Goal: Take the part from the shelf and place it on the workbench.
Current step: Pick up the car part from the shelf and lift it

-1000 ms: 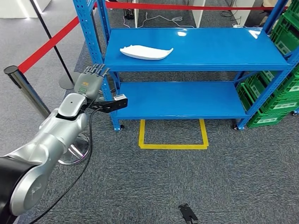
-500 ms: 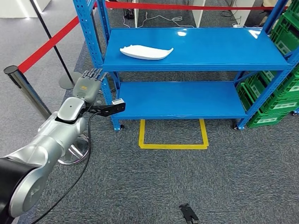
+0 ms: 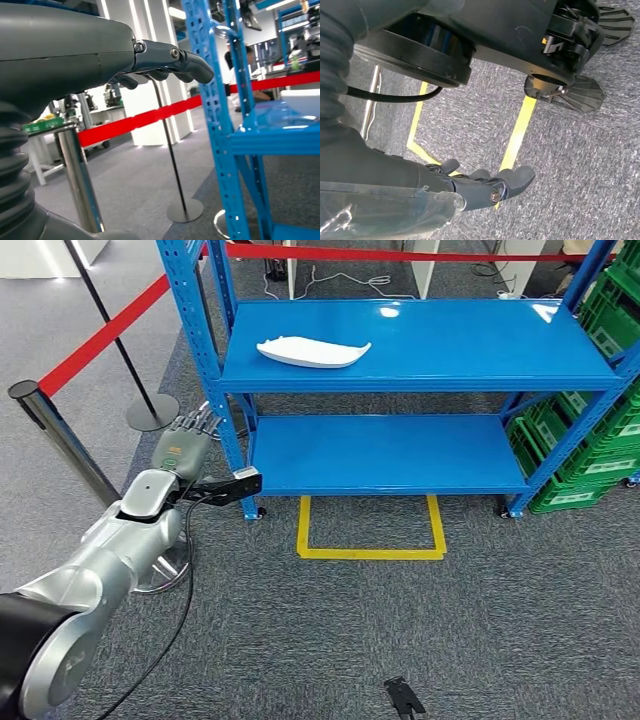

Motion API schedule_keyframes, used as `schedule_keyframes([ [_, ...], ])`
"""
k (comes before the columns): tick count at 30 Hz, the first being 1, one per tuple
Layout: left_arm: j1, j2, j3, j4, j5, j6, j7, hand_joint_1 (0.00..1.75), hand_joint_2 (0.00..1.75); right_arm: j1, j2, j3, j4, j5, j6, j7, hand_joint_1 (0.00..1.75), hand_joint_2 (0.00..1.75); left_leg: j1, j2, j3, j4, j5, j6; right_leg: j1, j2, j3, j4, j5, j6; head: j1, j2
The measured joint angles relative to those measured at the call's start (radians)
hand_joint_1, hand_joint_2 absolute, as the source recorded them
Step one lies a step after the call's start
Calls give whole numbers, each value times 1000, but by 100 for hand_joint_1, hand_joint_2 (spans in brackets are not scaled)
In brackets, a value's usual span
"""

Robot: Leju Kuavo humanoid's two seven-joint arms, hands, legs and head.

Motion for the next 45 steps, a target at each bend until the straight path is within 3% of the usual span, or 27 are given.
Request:
schedule_keyframes([
  [6, 28, -24, 10, 1, 32, -12, -142, 0, 175, -2, 0, 0, 0, 13, 5, 1, 0, 175, 0, 0, 0, 0, 0, 0, 0, 0, 0, 0, 0, 0, 0, 0],
  [10, 57, -65, 7, 1, 27, -38, -179, 0, 175, -3, 2, 0, 0, 18, 7, -1, 0, 175, -1, 0, 0, 0, 0, 0, 0, 0, 0, 0, 0, 0, 0, 0],
  [35, 80, -137, -20, 2, 35, -46, -211, 0, 175, 0, 4, -16, 0, 25, 9, -3, 0, 175, 0, 0, 0, 0, 0, 0, 0, 0, -1, 0, 0, 0, 0, 0],
  [45, 49, -148, -77, -12, 18, -2, -202, 0, 175, 10, 4, -30, 0, 23, 7, -11, 0, 175, 0, 0, 0, 0, 0, 0, 0, 0, 0, 0, 0, 0, 0, 0],
])
